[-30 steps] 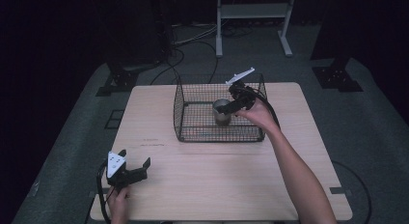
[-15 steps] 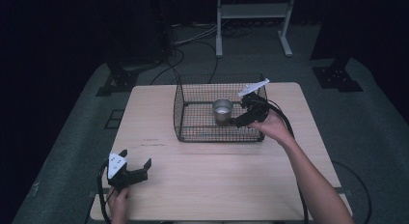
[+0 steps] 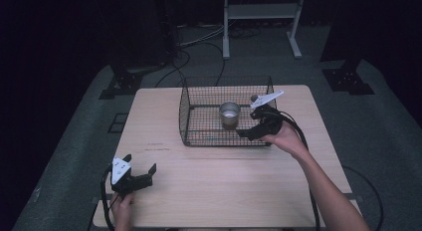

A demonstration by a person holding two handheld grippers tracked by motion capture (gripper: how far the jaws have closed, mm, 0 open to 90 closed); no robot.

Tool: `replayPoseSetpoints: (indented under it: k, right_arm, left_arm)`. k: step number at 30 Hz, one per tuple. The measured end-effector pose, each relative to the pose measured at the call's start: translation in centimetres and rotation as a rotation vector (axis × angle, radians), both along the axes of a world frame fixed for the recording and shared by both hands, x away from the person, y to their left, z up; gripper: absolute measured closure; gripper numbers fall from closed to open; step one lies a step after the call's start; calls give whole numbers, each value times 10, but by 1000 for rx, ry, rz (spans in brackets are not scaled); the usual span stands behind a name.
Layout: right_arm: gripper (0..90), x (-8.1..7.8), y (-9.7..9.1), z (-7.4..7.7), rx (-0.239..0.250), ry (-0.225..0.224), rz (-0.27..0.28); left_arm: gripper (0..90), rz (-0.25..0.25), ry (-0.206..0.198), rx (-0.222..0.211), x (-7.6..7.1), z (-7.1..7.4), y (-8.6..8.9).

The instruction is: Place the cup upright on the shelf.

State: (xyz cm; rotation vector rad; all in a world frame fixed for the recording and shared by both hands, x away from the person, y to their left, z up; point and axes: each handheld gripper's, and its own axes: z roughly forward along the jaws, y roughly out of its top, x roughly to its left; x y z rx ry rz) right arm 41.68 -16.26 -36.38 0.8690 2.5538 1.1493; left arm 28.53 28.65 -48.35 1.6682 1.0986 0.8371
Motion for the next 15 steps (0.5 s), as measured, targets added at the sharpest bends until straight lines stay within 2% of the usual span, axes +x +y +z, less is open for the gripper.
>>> replayPoseSetpoints:
  k: [6, 7, 10, 14, 15]
  right_arm:
    - [91, -7, -4, 0, -6, -9, 7]
    - [91, -10, -6, 0, 8, 0, 6]
    - [91, -13, -8, -1, 10, -10, 14]
    - [91, -19, -11, -6, 13, 3, 19]
    - [91, -20, -13, -8, 27, 5, 21]
  left_arm:
    - [0, -1, -1, 2, 0, 0, 0]
    - [0, -1, -2, -1, 0, 0, 0]
    - [0, 1, 0, -5, 0, 0, 0]
    - [0, 0, 0, 3, 0, 0, 0]
    - [0, -1, -3, 2, 0, 0, 0]
